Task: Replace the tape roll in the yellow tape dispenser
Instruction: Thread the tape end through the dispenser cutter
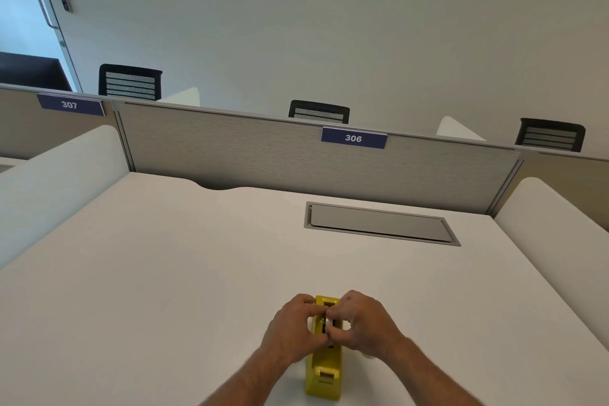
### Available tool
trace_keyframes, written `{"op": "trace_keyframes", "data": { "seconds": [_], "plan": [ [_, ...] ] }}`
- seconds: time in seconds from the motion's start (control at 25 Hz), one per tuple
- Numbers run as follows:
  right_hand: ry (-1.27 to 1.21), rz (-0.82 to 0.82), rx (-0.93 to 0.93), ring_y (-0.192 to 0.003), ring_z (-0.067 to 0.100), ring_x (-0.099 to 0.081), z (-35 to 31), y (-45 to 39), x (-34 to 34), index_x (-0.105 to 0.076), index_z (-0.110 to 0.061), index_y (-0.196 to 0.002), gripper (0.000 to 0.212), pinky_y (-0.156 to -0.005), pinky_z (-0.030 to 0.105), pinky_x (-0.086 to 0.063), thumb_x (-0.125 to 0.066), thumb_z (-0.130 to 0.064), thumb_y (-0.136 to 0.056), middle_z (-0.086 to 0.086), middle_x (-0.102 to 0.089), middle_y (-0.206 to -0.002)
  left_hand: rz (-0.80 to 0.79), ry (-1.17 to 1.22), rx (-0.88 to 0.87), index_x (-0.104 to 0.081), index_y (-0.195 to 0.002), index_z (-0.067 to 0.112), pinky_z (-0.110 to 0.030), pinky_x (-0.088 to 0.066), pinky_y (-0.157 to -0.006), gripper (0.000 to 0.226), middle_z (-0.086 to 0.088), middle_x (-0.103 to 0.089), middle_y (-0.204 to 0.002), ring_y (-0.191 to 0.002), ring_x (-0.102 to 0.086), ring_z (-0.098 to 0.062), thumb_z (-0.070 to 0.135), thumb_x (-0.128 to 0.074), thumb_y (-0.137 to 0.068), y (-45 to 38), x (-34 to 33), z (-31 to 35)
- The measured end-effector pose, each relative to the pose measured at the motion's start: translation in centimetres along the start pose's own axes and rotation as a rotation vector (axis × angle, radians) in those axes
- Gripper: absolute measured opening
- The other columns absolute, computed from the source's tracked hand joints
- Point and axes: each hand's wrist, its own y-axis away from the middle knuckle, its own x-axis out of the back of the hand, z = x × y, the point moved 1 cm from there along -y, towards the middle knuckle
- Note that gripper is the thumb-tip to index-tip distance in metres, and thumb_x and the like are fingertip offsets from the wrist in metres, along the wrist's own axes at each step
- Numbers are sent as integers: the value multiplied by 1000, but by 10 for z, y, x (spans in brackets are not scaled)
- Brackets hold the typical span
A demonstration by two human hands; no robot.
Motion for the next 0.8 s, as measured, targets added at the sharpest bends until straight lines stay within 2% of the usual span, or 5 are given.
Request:
{"op": "trace_keyframes", "data": {
  "seconds": [0.24, 0.4, 0.8],
  "plan": [
    [19, 18, 14, -82, 6, -57, 1, 0, 2, -75, -30, -93, 28, -63, 28, -53, -52, -45, -87, -12, -72, -80, -12, -2, 13, -59, -126, 47, -31, -49, -98, 61, 14, -48, -140, -119, -51, -8, 64, -71, -69, 1, -1, -1],
    [39, 9, 35, -79, 5, -56, 0, 0, 3, -73, -33, -93, 28, -61, 24, -51, -56, -52, -81, -14, -71, -78, -15, -9, 8, -58, -127, 48, -32, -48, -100, 60, 13, -46, -142, -122, -50, -9, 64, -70, -70, 1, 0, -1],
    [43, 10, 51, -79, 4, -54, 0, 0, 4, -71, -30, -86, 25, -59, 25, -47, -51, -45, -88, -12, -70, -76, -25, -26, 7, -55, -129, 50, -33, -46, -102, 60, 14, -45, -144, -127, -47, -10, 63, -69, -71, 1, -1, -4]
  ]
}}
